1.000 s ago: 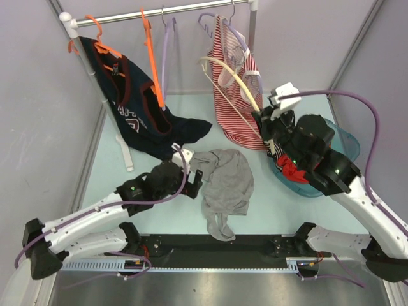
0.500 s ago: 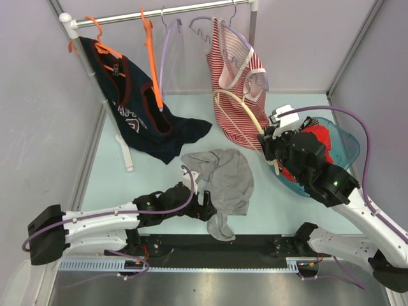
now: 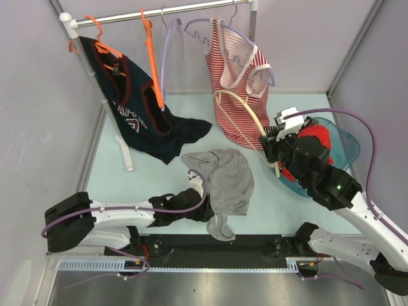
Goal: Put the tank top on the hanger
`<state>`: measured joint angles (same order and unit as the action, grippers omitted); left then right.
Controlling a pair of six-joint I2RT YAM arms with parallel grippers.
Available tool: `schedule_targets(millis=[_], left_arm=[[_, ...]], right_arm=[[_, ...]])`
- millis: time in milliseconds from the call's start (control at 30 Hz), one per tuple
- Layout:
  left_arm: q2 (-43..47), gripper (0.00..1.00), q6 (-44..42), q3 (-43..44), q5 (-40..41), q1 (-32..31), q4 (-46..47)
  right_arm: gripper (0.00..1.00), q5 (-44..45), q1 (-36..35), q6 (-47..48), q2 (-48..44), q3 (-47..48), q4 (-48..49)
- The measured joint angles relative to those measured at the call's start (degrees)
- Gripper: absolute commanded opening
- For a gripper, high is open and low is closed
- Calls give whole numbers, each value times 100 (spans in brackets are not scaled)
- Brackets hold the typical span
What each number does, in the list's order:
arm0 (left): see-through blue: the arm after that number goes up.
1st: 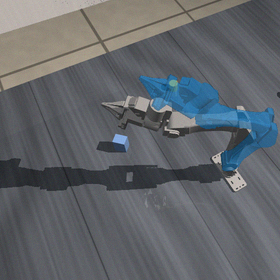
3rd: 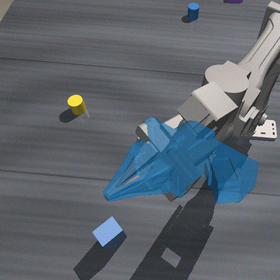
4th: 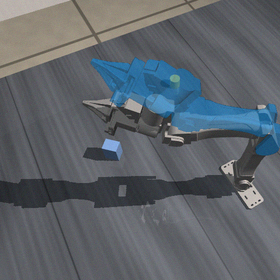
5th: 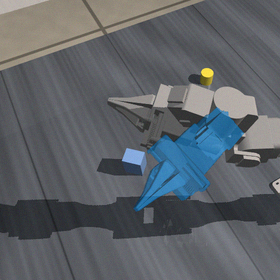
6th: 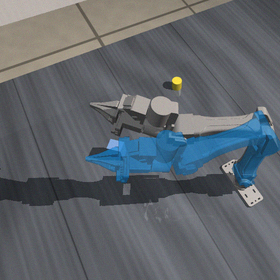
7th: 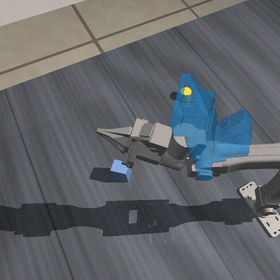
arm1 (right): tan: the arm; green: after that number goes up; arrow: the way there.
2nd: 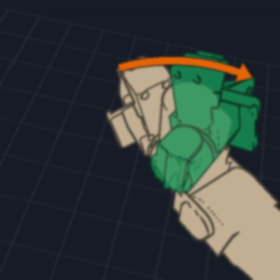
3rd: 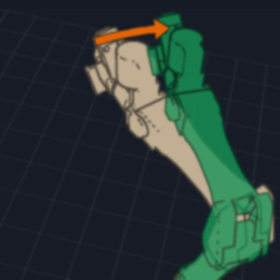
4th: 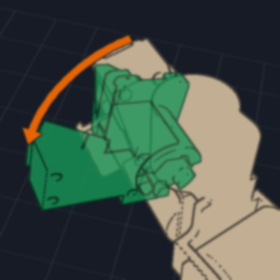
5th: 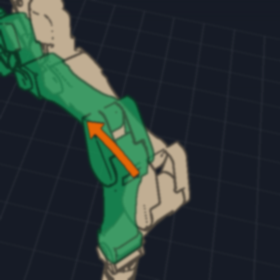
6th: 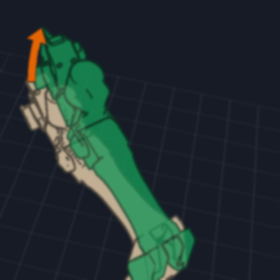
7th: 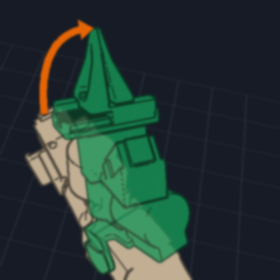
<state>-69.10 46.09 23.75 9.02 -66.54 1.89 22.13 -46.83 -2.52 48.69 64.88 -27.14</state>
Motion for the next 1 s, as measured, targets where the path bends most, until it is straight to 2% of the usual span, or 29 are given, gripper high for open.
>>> schedule_targets(millis=[33,67,100,167,200,433,633,667,700,733,833,900,1000], left_arm=[[-63,42,0,13,48,0,24],[-129,41,2,42,96,0,26],[-223,29,24,90,166,-4,15],[-393,15,61,205,295,-7,-9],[-492,2,37,295,367,-7,-46],[-557,0,-319,852,658,210,-470],[-459,1,-1305,1998,619,1357,-688],[-487,7,-1484,2192,546,1602,-691],[-540,34,-1648,2363,492,1818,-664],[-610,40,-1794,2474,431,1982,-634],[-955,73,-2223,2721,201,2295,-553],[-1115,88,-2415,2728,59,2317,-625],[-1032,95,-2542,2583,-26,2304,-737]], right_arm=[[0,9,0,-7,-17,-9,0],[0,13,0,-17,-33,-22,0],[0,22,0,-35,-59,-37,-7],[0,39,0,-48,-76,-37,-11],[0,55,0,-48,-94,-37,-11],[0,155,0,-55,-282,-39,-44],[0,203,0,-94,-389,-44,-138],[0,208,0,-101,-413,-66,-144],[0,205,0,-118,-433,-85,-160],[0,208,0,-142,-444,-103,-177],[0,205,0,-195,-463,-166,-205],[0,203,0,-203,-472,-203,-234],[0,199,2,-208,-483,-245,-260]])
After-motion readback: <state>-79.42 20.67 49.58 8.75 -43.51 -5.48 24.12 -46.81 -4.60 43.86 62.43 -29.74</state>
